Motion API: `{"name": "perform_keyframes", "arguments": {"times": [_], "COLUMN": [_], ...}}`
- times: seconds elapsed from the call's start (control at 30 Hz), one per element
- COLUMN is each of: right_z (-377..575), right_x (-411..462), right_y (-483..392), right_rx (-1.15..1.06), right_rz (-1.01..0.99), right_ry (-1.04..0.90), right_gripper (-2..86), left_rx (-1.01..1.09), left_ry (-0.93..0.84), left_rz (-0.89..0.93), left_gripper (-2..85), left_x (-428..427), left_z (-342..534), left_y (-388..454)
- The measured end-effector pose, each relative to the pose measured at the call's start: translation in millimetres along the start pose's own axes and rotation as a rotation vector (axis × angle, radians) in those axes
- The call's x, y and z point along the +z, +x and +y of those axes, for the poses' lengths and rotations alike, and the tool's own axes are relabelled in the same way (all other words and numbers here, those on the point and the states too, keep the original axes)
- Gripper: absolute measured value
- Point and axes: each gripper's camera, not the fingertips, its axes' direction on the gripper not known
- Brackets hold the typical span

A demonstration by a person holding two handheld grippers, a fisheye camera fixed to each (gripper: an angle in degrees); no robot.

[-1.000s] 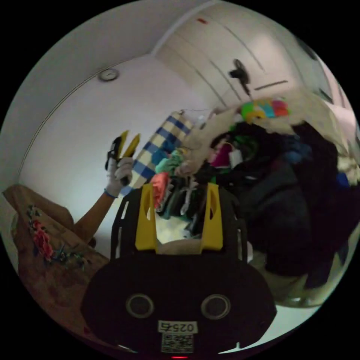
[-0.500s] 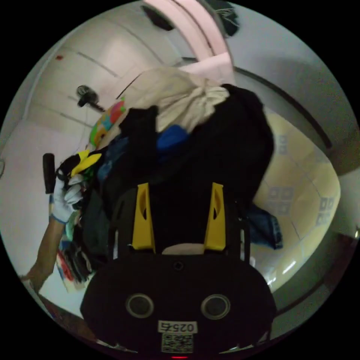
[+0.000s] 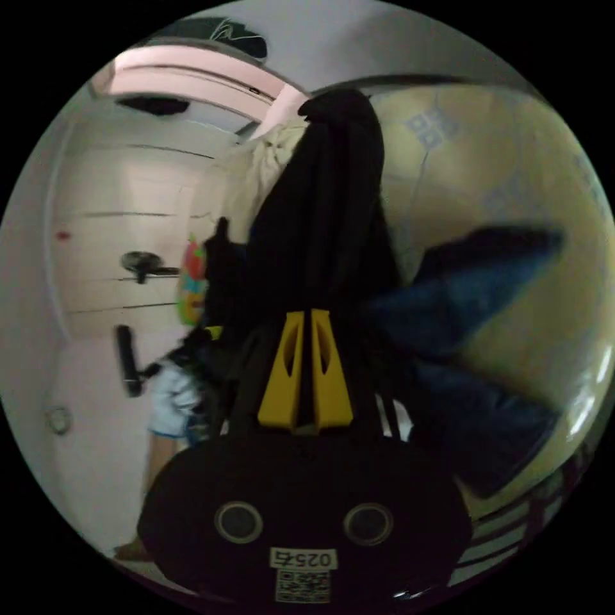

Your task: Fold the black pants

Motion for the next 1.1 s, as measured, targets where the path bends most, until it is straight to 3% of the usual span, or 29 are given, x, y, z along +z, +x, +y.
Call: {"name": "perform_keyframes", "arguments": {"times": [0.07,0.17,0.23,0.3,0.4,0.47,0.63,0.77,0.83,0.97,1.1], "right_z": [22.0,115.6,173.5,224.4,269.0,283.2,277.1,284.6,297.9,348.7,415.4], "right_x": [5.5,26.1,19.5,-10.2,-66.0,-102.3,-211.0,-323.9,-389.6,-564.9,-738.7], "right_y": [-8.5,-70.0,-92.8,-99.2,-114.2,-136.6,-248.0,-341.6,-370.3,-383.1,-327.8], "right_rx": [-0.003,-0.242,-0.282,-0.192,-0.105,-0.095,-0.295,-0.435,-0.507,-0.761,-0.851], "right_rz": [-0.325,-0.201,-0.321,-0.608,-1.086,-1.186,-1.209,-1.581,-1.683,-1.575,-1.344], "right_ry": [-0.198,-0.444,-0.481,-0.467,-0.427,-0.405,-0.419,-0.466,-0.439,-0.264,0.071], "right_gripper": [-0.6,-0.8,-0.8,-0.9,-0.9,-0.9,-0.9,-0.9,-0.9,-0.9,-0.9], "left_rx": [-0.030,-0.089,-0.151,-0.265,-0.340,-0.308,-0.084,0.323,0.493,0.770,0.713], "left_ry": [0.017,0.090,0.172,0.354,0.525,0.611,0.818,1.023,1.057,1.032,0.970], "left_rz": [0.186,0.510,0.713,1.092,1.353,1.442,1.560,1.727,1.715,1.627,1.866], "left_gripper": [-0.5,-0.8,-0.9,-1.0,-1.1,-1.1,-1.1,-1.0,-0.9,-0.9,-0.9], "left_x": [-13.0,-49.7,-71.2,-90.1,-112.1,-137.1,-231.7,-335.4,-382.0,-434.9,-389.8], "left_z": [38.4,130.1,204.3,313.0,431.5,481.9,546.8,585.7,610.9,681.7,731.4], "left_y": [-33.8,-90.9,-133.1,-194.7,-239.9,-246.4,-232.9,-200.6,-173.3,-96.9,-46.3]}}
